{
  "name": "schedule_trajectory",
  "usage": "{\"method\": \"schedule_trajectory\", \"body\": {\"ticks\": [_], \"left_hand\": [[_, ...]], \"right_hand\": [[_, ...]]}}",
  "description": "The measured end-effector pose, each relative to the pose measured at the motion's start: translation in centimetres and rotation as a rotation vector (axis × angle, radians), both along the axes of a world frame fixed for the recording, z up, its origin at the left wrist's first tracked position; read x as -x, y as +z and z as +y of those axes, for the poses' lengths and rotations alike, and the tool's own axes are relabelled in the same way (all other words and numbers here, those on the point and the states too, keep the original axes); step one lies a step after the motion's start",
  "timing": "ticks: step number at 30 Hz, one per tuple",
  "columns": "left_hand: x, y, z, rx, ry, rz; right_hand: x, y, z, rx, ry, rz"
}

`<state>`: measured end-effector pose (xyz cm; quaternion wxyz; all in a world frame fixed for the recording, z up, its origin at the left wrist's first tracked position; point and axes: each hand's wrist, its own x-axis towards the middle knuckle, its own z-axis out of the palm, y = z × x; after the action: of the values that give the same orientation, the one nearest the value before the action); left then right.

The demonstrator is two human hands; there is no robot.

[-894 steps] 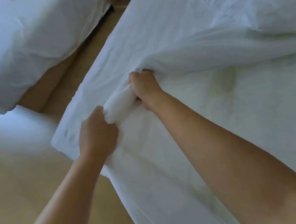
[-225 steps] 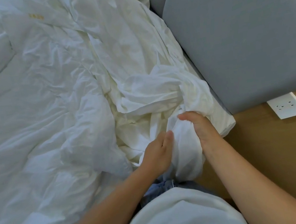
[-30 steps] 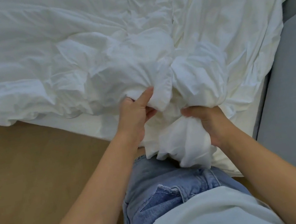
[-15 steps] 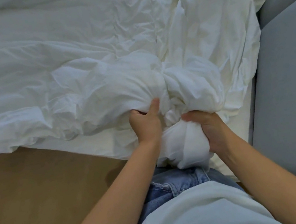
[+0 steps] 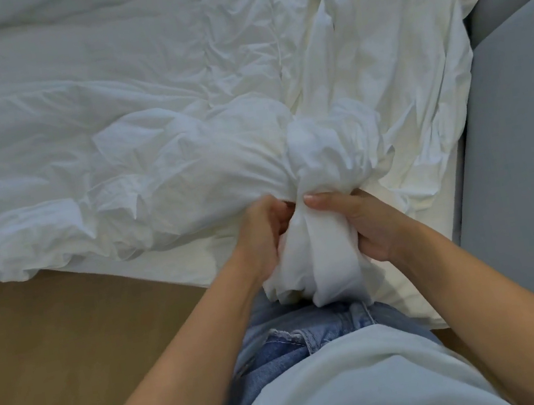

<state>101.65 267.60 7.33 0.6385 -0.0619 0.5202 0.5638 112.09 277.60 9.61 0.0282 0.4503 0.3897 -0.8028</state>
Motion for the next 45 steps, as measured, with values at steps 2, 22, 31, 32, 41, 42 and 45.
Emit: {"method": "schedule_trajectory", "body": {"ticks": [2,22,31,32,41,42,45], "left_hand": [[0.7,0.2,-0.2,-0.159,-0.060,-0.064],[1.9,-0.9,2.0,0.166,-0.129,0.129],[3.4,-0.5,2.2,0.133,-0.294,0.098],[3.4,-0.4,2.2,0.132,-0.298,0.099],[2.8,-0.4,2.7,0.179,-0.276,0.330],[3.0,-0.5,2.6,0.194,-0.258,0.425],[5.2,-0.9,2.2,0.230,-0.158,0.740]], "right_hand": [[0.8,-0.2,-0.6,-0.107,0.061,-0.062],[-0.5,-1.8,-0.9,-0.328,-0.073,-0.238],[2.4,-1.8,-0.8,-0.162,-0.038,-0.235],[2.5,-1.9,-0.8,-0.141,-0.056,-0.218],[0.7,-3.6,-0.3,-0.303,0.004,-0.260],[0.5,-3.6,-0.6,-0.335,0.001,-0.262],[-0.4,-4.1,-1.3,-0.413,0.024,-0.235]]}}
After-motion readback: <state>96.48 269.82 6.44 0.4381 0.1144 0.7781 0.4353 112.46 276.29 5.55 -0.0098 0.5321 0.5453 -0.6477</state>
